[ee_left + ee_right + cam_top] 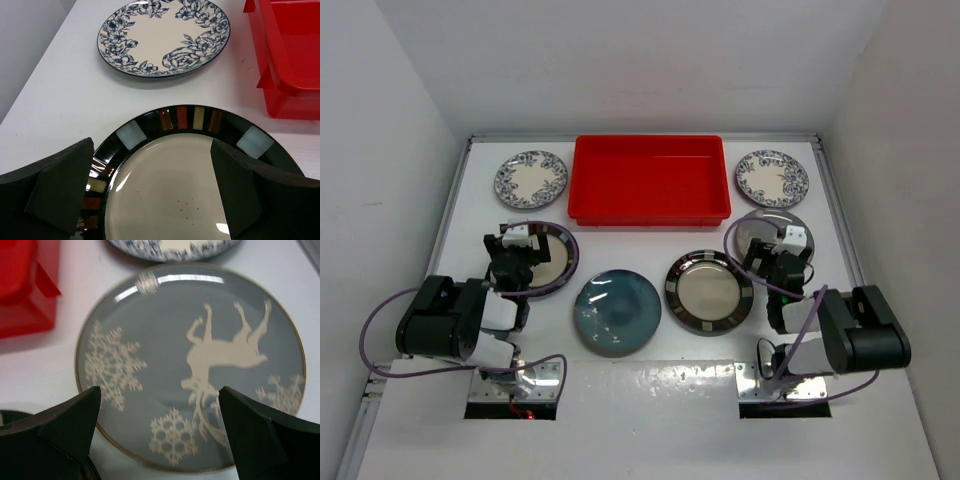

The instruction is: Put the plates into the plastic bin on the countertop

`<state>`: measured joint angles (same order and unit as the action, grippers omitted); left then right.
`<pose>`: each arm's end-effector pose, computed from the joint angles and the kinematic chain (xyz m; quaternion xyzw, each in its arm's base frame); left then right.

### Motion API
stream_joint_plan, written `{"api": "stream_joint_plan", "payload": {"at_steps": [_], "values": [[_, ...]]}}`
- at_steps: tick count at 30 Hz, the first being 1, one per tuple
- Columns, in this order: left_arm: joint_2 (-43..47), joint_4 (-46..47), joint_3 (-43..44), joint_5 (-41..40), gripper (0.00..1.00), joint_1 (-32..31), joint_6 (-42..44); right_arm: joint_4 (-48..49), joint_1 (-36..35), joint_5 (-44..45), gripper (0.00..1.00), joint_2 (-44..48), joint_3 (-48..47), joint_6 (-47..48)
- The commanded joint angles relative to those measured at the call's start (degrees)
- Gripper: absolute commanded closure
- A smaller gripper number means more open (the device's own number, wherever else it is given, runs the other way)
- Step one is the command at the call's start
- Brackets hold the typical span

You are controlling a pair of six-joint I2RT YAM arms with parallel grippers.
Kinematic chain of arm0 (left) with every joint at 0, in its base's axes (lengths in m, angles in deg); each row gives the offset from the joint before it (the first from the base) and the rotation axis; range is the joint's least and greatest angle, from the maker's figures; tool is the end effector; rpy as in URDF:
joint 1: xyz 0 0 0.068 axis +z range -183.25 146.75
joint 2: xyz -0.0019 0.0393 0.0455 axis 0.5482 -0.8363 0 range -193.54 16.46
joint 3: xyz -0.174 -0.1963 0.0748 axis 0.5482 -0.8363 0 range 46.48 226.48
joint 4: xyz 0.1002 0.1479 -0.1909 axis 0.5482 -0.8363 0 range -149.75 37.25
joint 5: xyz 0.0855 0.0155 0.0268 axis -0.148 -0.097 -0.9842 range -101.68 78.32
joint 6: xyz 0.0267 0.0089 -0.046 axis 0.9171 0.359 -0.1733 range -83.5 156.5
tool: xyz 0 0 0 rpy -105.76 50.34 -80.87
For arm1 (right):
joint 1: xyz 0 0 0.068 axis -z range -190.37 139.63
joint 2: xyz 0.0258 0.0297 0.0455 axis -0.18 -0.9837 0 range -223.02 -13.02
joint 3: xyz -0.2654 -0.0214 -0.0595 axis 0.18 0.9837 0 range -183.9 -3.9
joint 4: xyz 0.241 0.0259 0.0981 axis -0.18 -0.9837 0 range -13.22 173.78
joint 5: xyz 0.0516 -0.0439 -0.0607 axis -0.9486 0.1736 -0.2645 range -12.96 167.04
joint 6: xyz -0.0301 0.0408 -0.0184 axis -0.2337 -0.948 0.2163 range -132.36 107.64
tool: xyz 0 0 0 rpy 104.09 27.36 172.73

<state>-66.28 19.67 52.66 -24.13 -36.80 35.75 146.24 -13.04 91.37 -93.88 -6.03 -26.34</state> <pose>0.2105 -0.0054 0.1432 -0.0560 0.7295 0.0539 0.6796 0.1893 0.0000 0.1152 0.1527 0.7826 -0.0125 0.6034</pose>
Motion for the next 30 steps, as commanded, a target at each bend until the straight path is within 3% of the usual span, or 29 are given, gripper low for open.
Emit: {"api": "stream_joint_plan", "payload": {"at_steps": [1,2,4,7,9,11,12,13,14,15,16,17,18,19,21,22,23,25,30], "values": [[0.3,2.7,0.9,0.5,0.00,0.6,-1.3,-8.1,-1.1,5.2,0.01,6.2,-0.4,-1.7],[0.3,2.7,0.9,0.5,0.00,0.6,-1.3,-19.4,-1.0,6.7,0.01,10.8,-4.7,-2.1],[0.3,3.8,0.9,0.5,0.00,0.6,-1.3,-28.9,-1.3,5.8,0.01,15.8,-11.5,-2.5],[-0.5,4.4,0.9,2.3,0.00,0.6,-0.7,-33.7,-2.2,-5.3,0.01,22.7,-19.4,5.2],[1.0,3.3,2.2,5.1,0.00,1.1,0.2,-37.3,-3.6,-5.2,0.01,23.6,-23.4,8.4],[3.0,-22.6,9.9,2.6,0.00,1.1,-1.2,-48.5,-4.9,-3.7,0.01,22.6,-34.1,10.0],[1.5,-39.9,29.1,-0.4,0.00,1.1,0.3,-55.0,-5.8,-0.9,0.01,20.8,-40.0,12.9],[-1.5,-52.4,39.3,-1.3,0.00,1.1,2.4,-58.2,-6.2,0.7,0.01,18.6,-42.8,13.4],[-5.0,-72.0,49.1,-3.2,0.00,1.8,5.1,-64.0,-7.3,6.3,0.01,16.0,-50.9,16.0],[-8.5,-79.5,58.2,-5.2,0.00,1.8,6.4,-68.5,-9.3,8.7,0.01,15.0,-52.7,18.7],[-13.6,-85.5,73.1,-8.9,0.00,2.8,7.8,-69.9,-10.1,11.0,0.01,12.9,-54.5,21.8],[-15.2,-93.3,79.3,-11.5,0.00,4.0,9.1,-70.7,-11.8,13.3,0.01,12.0,-57.6,25.1],[-16.4,-96.2,88.6,-17.3,0.00,4.7,9.7,-71.0,-13.5,20.1,0.01,10.3,-58.1,26.4],[-18.1,-99.6,93.3,-17.9,0.00,5.7,9.7,-70.1,-14.0,22.4,0.01,10.0,-58.2,25.2],[-20.3,-112.9,102.3,-11.4,0.00,9.9,8.7,-72.2,-14.0,25.2,0.01,10.3,-59.8,15.2],[-21.6,-116.9,109.0,-3.3,0.00,11.3,8.1,-74.0,-13.4,19.0,0.01,11.4,-60.4,6.6],[-23.7,-119.9,110.4,1.0,0.00,12.7,7.5,-76.3,-11.1,6.0,0.01,11.9,-60.5,5.1],[-25.9,-126.4,110.0,13.1,0.00,16.0,7.5,-75.8,-9.3,-8.0,0.01,13.4,-59.1,2.4],[-30.2,-131.1,103.6,26.6,0.00,21.2,11.8,-79.1,-9.1,-9.2,0.01,12.9,-61.0,0.6]]}}
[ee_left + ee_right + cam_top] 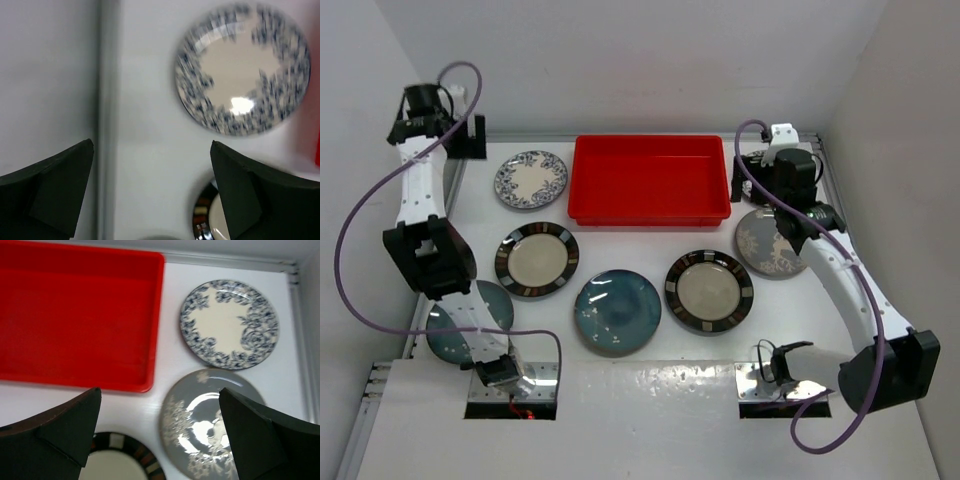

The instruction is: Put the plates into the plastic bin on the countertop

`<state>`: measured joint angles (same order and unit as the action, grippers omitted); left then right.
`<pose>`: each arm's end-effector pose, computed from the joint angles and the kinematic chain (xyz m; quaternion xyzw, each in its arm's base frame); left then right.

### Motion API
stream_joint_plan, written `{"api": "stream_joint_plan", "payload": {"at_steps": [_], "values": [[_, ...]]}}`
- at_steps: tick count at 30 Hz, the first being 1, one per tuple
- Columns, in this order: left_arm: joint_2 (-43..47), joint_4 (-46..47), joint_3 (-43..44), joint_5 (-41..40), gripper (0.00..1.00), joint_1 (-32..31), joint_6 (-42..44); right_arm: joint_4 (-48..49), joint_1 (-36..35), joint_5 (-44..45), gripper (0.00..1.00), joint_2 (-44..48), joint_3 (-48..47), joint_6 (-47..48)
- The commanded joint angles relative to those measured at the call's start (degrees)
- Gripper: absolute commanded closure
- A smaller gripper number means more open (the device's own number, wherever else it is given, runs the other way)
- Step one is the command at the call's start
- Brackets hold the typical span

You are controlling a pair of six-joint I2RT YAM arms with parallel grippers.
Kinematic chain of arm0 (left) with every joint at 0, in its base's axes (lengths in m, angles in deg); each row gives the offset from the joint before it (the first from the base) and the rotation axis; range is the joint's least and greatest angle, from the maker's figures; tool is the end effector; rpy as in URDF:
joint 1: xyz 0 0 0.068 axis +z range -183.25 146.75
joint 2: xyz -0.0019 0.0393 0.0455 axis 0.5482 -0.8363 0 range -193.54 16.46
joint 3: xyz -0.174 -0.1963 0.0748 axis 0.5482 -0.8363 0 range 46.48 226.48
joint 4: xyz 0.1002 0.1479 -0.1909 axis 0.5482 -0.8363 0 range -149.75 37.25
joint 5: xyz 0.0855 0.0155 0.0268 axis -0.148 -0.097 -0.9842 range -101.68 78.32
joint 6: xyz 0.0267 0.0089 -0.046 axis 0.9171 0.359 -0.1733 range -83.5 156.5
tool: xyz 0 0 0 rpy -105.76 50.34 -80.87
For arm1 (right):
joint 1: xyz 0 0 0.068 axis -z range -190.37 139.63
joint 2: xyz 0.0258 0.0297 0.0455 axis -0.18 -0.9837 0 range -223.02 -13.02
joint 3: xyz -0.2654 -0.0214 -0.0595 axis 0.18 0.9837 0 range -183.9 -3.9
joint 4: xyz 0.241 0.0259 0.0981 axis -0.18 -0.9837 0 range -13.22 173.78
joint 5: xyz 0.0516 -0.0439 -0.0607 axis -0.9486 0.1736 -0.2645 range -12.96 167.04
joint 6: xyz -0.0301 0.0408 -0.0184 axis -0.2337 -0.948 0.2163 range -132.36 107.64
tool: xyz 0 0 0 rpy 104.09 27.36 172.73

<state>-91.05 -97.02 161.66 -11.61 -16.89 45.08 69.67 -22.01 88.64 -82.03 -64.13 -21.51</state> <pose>0.4052 0.1189 0.3921 -0.0603 0.8913 0.0965 0.4389 0.2729 0.0489 0.3395 0.0378 0.8301 0.0164 0.5560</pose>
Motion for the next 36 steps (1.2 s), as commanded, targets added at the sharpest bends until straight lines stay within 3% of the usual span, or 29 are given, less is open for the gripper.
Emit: {"api": "stream_joint_plan", "payload": {"at_steps": [1,3,6,8,10,20,26,32,36], "values": [[-3.9,-11.3,-7.1,15.6,0.00,2.2,2.5,-5.2,-0.1,-6.5,0.02,1.0,-3.1,-4.4],[-2.6,-7.2,-10.9,15.8,0.05,4.2,1.6,-6.7,-0.1,-6.8,0.02,1.1,-3.0,-4.4],[-4.4,-4.6,-9.8,14.2,0.13,5.6,-0.5,-5.8,0.0,-6.9,0.00,2.7,1.6,-6.1],[-7.3,-4.1,-8.4,15.6,0.13,6.4,-2.2,-4.3,0.2,-7.9,0.00,3.2,3.4,-7.8],[-9.4,-1.9,-7.6,16.2,0.00,7.1,-3.5,-3.3,0.3,-8.3,0.00,2.9,4.9,-8.9],[-25.3,1.0,0.0,17.5,0.00,7.1,-9.2,-4.4,-0.7,-11.3,0.00,-0.3,4.1,-11.6],[-31.5,1.6,5.1,19.3,0.15,6.4,-10.2,-2.7,-1.9,-10.7,0.00,1.0,6.3,-11.5],[-33.7,1.6,6.5,23.5,0.42,4.6,-11.9,-1.9,-2.5,-9.0,0.00,0.8,6.9,-11.2],[-34.3,1.6,3.5,27.2,0.46,4.6,-12.4,-2.0,-2.6,-8.2,0.00,-0.2,6.6,-11.0]]}}
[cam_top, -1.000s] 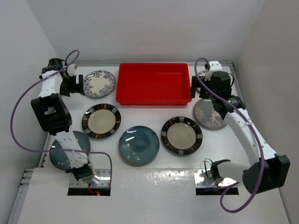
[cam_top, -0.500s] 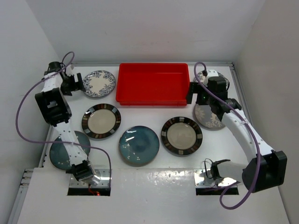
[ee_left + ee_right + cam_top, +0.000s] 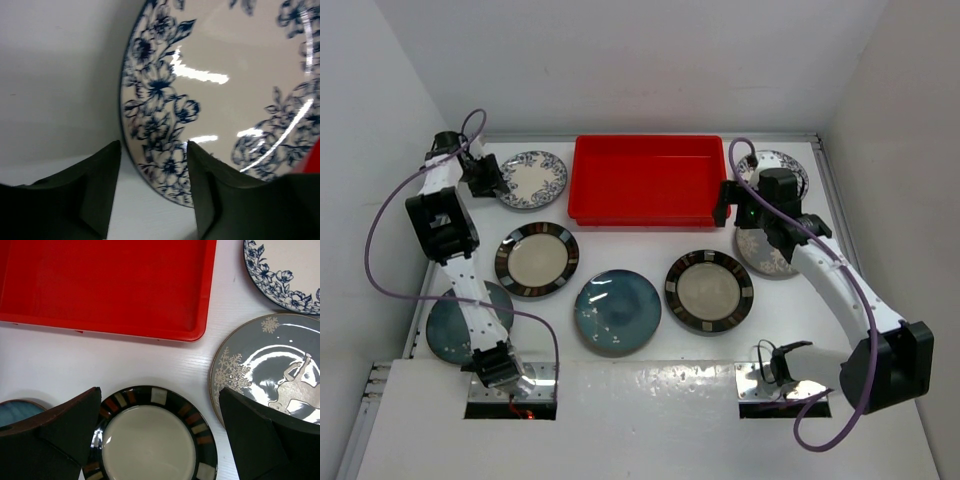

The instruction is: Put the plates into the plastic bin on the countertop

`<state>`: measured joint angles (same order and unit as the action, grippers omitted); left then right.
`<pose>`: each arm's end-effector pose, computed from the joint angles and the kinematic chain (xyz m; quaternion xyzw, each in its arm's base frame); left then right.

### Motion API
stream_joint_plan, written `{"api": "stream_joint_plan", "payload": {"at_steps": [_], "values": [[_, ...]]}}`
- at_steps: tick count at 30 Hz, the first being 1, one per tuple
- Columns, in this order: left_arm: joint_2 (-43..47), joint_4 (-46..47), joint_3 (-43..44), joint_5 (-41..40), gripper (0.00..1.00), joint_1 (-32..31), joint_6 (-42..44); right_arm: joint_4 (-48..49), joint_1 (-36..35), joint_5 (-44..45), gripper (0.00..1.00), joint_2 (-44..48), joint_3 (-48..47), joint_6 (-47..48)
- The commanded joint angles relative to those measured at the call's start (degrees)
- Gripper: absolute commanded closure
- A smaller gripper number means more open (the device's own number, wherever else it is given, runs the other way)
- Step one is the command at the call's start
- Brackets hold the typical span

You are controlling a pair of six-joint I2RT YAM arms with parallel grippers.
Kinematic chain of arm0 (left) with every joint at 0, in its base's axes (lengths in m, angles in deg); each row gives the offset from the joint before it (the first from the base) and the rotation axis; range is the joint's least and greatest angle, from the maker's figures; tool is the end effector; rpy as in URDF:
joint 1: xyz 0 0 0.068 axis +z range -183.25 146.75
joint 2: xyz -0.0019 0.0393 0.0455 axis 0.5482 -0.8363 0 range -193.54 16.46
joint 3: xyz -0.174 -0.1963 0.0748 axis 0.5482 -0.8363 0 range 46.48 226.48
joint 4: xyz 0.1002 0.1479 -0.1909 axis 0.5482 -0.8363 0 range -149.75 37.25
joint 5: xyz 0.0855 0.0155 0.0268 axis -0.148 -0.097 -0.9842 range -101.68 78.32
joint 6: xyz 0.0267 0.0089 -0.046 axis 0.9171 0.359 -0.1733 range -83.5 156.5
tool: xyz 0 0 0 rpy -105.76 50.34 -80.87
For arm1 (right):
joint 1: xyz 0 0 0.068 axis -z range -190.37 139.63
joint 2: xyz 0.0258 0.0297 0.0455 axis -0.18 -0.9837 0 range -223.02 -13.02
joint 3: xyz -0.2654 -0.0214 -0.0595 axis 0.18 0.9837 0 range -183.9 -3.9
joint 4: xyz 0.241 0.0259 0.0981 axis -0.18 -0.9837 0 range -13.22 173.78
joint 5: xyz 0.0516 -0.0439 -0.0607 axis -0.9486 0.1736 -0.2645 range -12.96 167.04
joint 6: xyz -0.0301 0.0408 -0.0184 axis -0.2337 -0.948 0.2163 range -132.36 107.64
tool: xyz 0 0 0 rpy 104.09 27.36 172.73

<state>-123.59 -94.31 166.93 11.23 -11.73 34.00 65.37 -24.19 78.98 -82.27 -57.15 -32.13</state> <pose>0.4934 0.1796 0.1637 -0.1491 0.9387 -0.1494 0.2725 0.2615 0.0631 0.2886 0.0538 0.8829 0.1204 0.4507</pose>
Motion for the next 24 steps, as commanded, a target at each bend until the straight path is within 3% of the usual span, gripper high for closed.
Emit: {"api": "stream_joint_plan", "payload": {"at_steps": [1,4,7,8,12,17,24], "values": [[-1.7,-1.2,-2.5,5.2,0.38,-0.5,-1.4,2.3,-0.2,2.0,0.00,-0.1,-0.3,-0.6],[-1.7,-1.2,-3.3,5.8,0.35,-0.5,-1.4,2.7,1.5,0.4,0.00,-0.7,0.1,-2.1],[-1.7,-1.2,-3.3,5.8,0.58,-0.5,-1.4,2.2,3.6,-3.5,0.00,-2.3,-0.2,-4.9],[-1.7,-1.2,-3.3,5.8,0.73,-0.5,-1.4,1.6,4.0,-4.6,0.00,-2.4,-0.4,-5.7],[-2.2,-1.2,-2.1,10.2,1.00,0.3,-2.7,1.3,5.4,-6.1,0.01,-1.9,0.4,-6.9],[0.8,-1.2,-2.1,17.1,1.00,3.1,-6.4,2.0,5.8,-5.1,0.01,1.0,2.7,-6.8],[11.6,2.5,-1.6,18.4,1.00,4.4,-8.1,2.1,6.7,-6.7,0.01,1.7,3.9,-8.1]]}}
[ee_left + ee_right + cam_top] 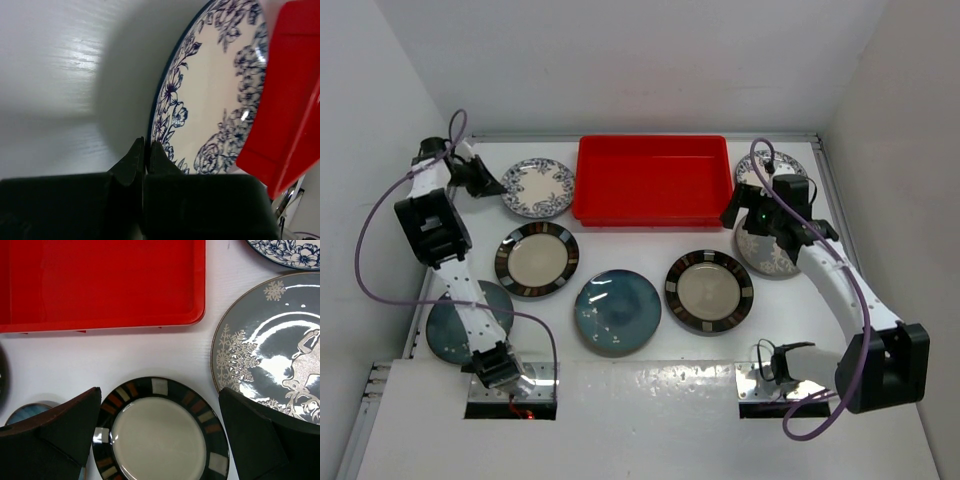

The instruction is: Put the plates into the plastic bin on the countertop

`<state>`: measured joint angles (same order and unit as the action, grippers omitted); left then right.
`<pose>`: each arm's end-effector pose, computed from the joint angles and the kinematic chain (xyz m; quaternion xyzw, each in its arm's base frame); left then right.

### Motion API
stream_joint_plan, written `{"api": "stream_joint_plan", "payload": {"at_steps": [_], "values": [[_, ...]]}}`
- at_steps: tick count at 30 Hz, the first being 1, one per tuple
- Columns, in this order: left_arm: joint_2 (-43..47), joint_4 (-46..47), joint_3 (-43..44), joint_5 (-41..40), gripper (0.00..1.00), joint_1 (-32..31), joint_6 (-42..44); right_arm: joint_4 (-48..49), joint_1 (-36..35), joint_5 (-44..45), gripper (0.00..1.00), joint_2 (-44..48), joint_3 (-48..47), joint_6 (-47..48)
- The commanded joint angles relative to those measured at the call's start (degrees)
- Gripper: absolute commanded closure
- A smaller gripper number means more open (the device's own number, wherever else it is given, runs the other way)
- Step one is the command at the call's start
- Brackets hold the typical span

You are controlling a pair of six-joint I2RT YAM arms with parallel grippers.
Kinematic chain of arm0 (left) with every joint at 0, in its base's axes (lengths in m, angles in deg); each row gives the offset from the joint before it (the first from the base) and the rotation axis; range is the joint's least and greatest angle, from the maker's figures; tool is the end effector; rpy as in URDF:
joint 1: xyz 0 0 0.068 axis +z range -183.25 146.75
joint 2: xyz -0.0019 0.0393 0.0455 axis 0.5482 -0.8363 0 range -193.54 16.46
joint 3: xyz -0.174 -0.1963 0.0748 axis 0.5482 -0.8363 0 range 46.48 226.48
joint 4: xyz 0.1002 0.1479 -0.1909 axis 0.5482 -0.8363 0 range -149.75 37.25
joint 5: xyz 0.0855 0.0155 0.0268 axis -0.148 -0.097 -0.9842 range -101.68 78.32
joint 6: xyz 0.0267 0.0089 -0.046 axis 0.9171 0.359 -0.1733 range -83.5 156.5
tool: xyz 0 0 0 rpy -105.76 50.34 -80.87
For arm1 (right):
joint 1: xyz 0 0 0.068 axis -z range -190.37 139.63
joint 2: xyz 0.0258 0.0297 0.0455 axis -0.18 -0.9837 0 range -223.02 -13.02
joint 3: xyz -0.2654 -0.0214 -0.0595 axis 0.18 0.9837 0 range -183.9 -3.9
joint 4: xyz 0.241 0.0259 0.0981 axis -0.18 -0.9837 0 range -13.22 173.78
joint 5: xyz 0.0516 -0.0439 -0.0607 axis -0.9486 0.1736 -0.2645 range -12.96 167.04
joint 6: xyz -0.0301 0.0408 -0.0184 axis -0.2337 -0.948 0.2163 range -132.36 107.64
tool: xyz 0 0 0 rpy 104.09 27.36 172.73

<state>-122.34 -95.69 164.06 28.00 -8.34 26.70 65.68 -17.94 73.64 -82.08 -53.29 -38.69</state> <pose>0.4748 0.1954 0.1633 -0.2011 0.8977 -0.3003 0.2520 0.2607 0.0368 0.2670 0.1334 0.8877 0.1538 0.4131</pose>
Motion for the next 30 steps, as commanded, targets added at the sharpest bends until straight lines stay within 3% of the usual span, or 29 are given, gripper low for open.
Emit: {"api": "stream_joint_plan", "payload": {"at_steps": [1,9,18,22,27,30], "values": [[11.6,3.9,1.8,1.6,1.00,1.0,-0.8,1.8,0.5,-1.4,0.01,1.6,0.1,-1.5],[21.2,4.5,2.4,0.8,1.00,-0.5,-0.7,1.6,1.2,-1.8,0.01,2.5,0.5,-2.9],[23.2,4.5,2.4,-0.6,1.00,-1.5,-0.2,1.2,1.2,-2.5,0.01,4.3,0.8,-2.7],[26.4,4.5,6.3,-0.6,1.00,-3.5,-1.4,1.2,1.5,-2.5,0.01,4.5,1.1,-2.7],[29.5,6.8,14.7,-2.1,1.00,-4.0,-8.7,0.9,2.3,-2.8,0.01,3.4,1.0,-3.6],[30.7,8.8,14.7,-0.7,1.00,-5.9,-11.8,0.1,4.4,-3.7,0.01,1.0,-0.2,-5.0]]}}
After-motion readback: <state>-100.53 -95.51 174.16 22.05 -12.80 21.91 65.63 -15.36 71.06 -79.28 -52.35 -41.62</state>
